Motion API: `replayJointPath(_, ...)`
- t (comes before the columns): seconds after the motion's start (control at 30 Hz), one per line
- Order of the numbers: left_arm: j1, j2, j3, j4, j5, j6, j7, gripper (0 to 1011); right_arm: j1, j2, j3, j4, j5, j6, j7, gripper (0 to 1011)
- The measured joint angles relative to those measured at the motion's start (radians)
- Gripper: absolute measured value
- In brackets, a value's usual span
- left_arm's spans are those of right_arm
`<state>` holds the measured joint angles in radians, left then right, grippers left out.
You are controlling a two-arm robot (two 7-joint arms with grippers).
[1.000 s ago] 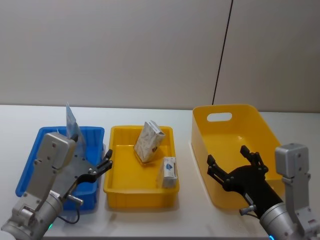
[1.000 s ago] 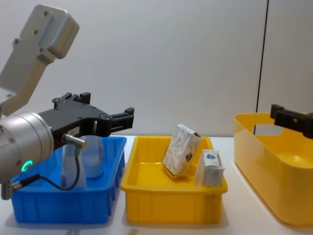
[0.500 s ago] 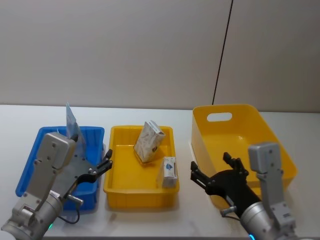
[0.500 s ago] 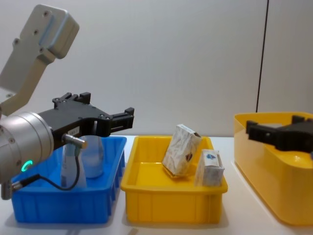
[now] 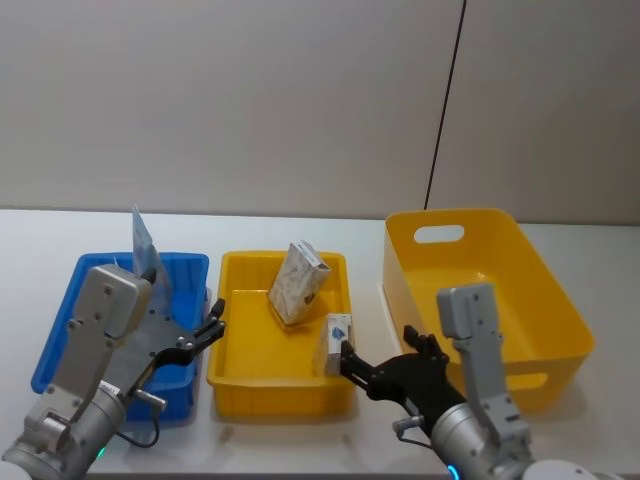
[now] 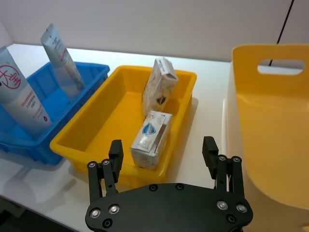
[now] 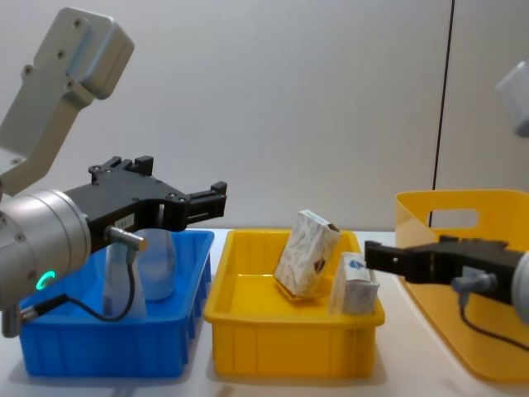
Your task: Bimanual collaborative sorting of washing and personal care products
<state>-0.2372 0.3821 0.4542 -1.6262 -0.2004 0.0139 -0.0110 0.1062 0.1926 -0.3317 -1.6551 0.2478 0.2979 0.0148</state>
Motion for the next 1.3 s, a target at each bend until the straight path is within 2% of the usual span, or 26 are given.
replayJointPath(0.37, 0.000, 0.000, 0.000, 0.000, 0.000, 0.000, 0.000, 1001, 0.057, -0.066, -0.013, 0.081, -0.002, 0.056, -0.027, 1003)
replayJointPath(0.73, 0.000, 0.000, 0.000, 0.000, 0.000, 0.000, 0.000, 1001, 0.134, -0.131, -0.029, 0.179, -0.028, 0.106, -0.063, 1004)
replayJointPath(1.3, 0.000, 0.000, 0.000, 0.000, 0.000, 0.000, 0.000, 1001, 0.225, -0.198, -0.035, 0.304, -0.054, 0.175, -0.098, 1003)
